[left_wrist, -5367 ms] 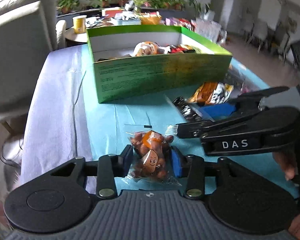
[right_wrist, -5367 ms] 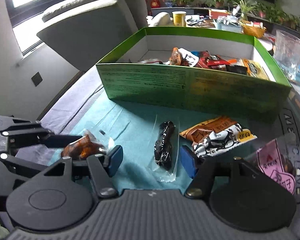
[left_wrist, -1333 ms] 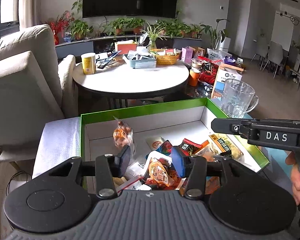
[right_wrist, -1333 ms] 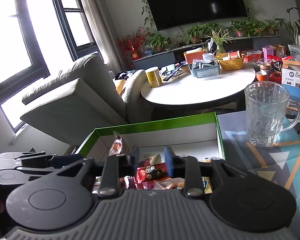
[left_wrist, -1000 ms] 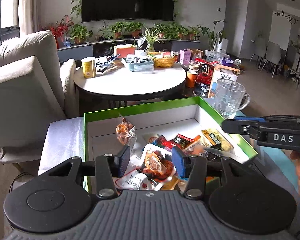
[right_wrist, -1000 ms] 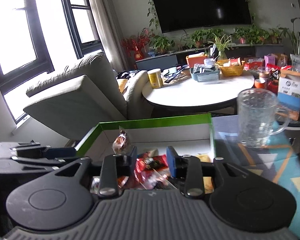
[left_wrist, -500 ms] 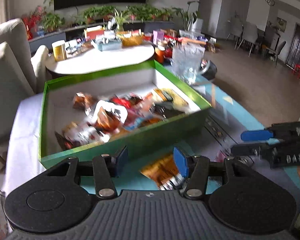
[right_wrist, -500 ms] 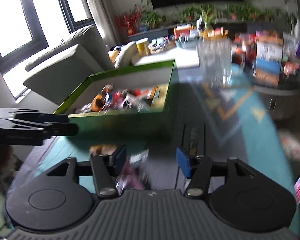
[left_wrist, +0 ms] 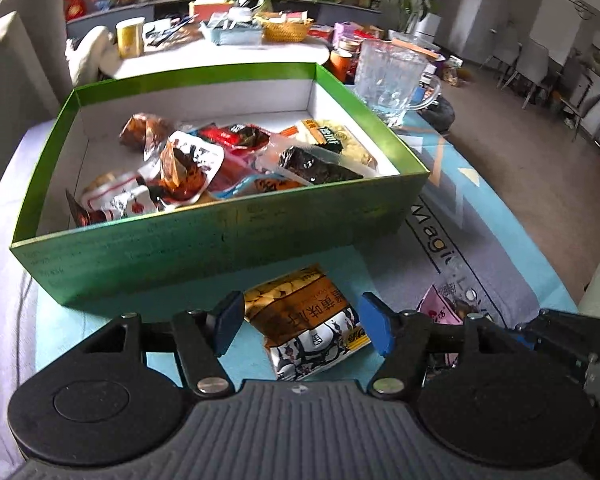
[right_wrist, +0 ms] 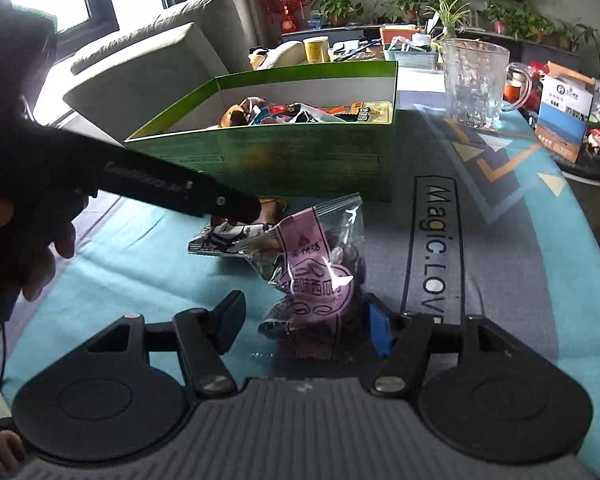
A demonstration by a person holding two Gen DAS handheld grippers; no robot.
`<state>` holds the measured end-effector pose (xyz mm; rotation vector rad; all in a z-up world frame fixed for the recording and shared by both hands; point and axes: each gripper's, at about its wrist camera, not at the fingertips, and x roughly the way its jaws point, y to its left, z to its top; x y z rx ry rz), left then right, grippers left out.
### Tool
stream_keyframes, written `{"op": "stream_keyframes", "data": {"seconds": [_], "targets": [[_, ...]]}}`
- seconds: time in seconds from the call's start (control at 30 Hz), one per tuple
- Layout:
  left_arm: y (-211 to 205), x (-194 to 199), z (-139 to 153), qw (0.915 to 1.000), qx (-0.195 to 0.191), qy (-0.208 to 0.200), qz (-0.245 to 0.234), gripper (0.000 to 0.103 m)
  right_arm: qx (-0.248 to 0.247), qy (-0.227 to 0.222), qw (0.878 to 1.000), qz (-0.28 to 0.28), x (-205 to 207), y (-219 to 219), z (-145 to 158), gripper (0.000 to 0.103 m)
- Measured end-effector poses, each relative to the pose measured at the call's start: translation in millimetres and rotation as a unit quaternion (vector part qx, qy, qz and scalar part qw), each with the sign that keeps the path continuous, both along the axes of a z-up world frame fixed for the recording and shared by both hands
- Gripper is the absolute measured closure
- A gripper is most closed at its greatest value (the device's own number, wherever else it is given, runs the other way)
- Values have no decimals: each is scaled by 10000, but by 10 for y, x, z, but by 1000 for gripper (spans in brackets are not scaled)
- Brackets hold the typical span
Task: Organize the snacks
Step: 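Move both tools back from the box to the last snacks on the mat, then grasp the tan peanut bag with left tool while right tool grasps the pink-labelled bag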
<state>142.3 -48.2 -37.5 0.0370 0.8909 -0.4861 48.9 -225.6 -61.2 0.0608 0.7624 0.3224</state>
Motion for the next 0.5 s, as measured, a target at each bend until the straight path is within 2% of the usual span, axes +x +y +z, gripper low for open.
{"op": "stream_keyframes", "data": {"seconds": [0.1,0.3,0.5], "targets": [[-40,21,-17,9998,5,76,198,39,85,18,9999,-115,14,-35,-19,79],[-243,6,-52,9960,649,-92,615,31,130,-20,9998,-128,11,-38,-24,78],[-379,12,-104,9934,893,-50,723,27,198,-64,9997,-147,7,-41,-27,79]]}}
